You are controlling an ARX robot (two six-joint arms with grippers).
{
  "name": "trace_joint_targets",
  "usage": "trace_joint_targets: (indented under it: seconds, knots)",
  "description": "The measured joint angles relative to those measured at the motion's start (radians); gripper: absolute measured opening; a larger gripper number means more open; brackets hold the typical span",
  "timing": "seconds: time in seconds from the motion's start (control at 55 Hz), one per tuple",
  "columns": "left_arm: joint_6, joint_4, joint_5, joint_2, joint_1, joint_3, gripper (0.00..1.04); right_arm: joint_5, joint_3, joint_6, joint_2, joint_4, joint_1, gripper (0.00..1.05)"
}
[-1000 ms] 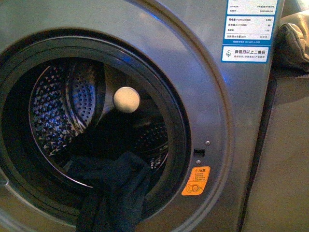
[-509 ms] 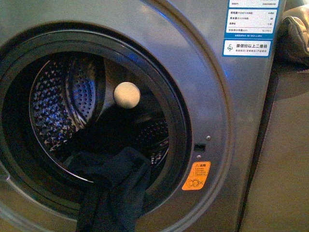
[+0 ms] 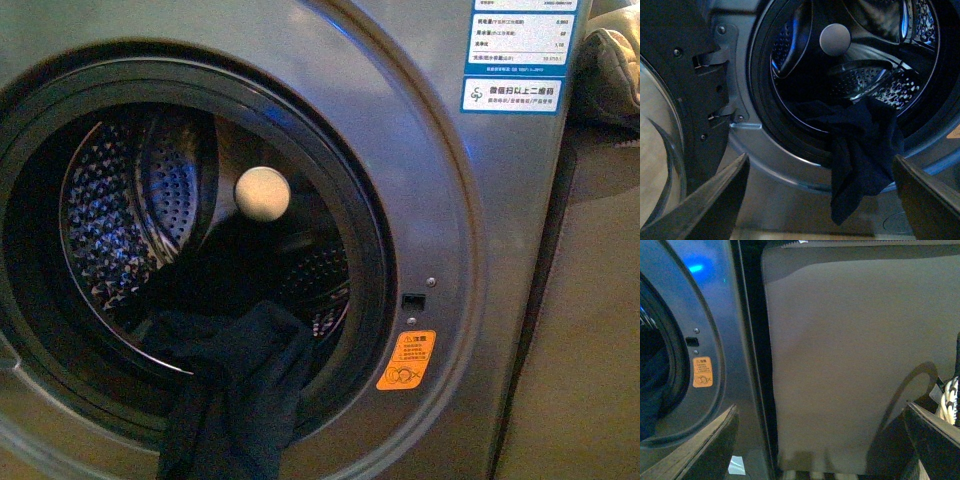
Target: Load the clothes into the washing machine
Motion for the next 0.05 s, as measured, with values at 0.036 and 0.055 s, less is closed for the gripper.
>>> trace_joint_targets:
  seconds: [0.036, 0.055]
  knots:
    - [0.002, 0.0, 0.0, 0.0, 0.0, 0.0, 1.0, 0.0, 0.0, 0.0, 0.0, 0.0, 0.0, 0.97]
    - [0.002, 0.0, 0.0, 0.0, 0.0, 0.0, 1.0, 0.0, 0.0, 0.0, 0.0, 0.0, 0.0, 0.97]
